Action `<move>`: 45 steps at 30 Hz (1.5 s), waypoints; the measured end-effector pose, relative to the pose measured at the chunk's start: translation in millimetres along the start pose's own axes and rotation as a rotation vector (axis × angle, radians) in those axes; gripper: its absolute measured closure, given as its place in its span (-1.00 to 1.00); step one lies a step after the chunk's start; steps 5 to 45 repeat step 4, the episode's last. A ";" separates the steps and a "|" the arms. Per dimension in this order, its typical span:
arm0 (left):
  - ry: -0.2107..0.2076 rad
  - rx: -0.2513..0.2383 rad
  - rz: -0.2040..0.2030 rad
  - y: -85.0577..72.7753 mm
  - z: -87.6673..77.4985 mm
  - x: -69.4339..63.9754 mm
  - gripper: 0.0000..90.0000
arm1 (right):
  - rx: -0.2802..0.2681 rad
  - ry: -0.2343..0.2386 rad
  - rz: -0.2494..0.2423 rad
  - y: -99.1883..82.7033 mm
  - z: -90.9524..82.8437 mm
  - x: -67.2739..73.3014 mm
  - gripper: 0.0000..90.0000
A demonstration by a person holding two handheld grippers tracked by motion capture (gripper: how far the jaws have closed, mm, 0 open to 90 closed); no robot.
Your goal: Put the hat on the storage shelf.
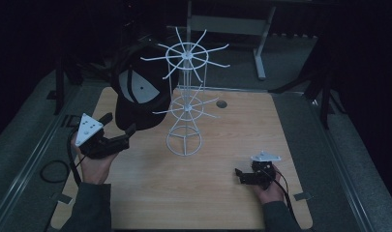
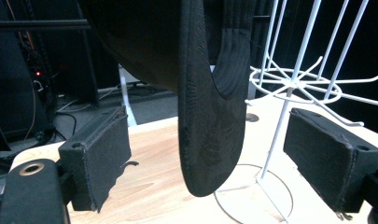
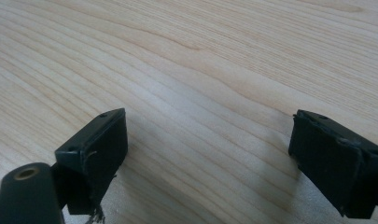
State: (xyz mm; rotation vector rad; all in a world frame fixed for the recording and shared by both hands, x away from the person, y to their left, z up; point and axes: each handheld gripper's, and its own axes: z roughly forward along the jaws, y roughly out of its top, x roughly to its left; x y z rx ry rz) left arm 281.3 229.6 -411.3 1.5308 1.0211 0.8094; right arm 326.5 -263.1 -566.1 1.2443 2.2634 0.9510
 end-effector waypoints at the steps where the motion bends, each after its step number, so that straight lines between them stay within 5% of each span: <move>1: -0.002 0.002 0.002 0.0 -0.2 0.2 -0.67 | 0.000 0.000 0.000 0.0 0.0 0.0 -0.74; 45: -0.005 0.011 0.002 -0.1 0.6 1.2 -0.66 | 0.000 0.000 0.001 0.0 0.0 0.0 -0.74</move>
